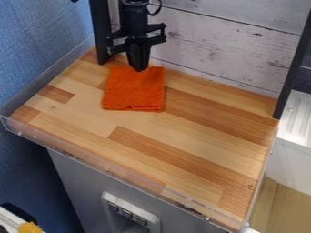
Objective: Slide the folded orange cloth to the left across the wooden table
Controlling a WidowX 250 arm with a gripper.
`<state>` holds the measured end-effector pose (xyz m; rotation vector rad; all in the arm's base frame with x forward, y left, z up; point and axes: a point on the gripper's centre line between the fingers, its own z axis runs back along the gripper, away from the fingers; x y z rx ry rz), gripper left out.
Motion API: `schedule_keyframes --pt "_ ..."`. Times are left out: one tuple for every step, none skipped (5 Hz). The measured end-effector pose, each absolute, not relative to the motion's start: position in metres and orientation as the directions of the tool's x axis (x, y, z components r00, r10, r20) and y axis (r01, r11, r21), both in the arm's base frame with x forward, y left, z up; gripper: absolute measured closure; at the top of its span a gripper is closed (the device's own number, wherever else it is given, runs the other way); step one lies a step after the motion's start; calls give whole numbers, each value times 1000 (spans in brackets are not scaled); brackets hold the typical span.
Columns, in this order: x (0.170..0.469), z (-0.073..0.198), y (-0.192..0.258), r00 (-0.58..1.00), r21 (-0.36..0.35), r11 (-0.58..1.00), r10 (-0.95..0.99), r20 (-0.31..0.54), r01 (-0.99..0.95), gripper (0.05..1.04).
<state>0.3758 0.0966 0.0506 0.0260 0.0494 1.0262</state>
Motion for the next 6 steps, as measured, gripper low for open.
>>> schedule_keyframes --pt "374 42 94 530 28 532 847 -50 -847 1025" --pt "374 29 96 530 11 532 845 -70 -847 1025" --pt "372 21 94 540 -17 540 838 -79 -841 1025" --pt "372 14 93 539 -48 536 839 -73 -843 1025" --pt "369 11 93 535 -73 531 843 -58 -844 1025" --pt "364 9 92 607 -103 601 794 -36 -793 1025"
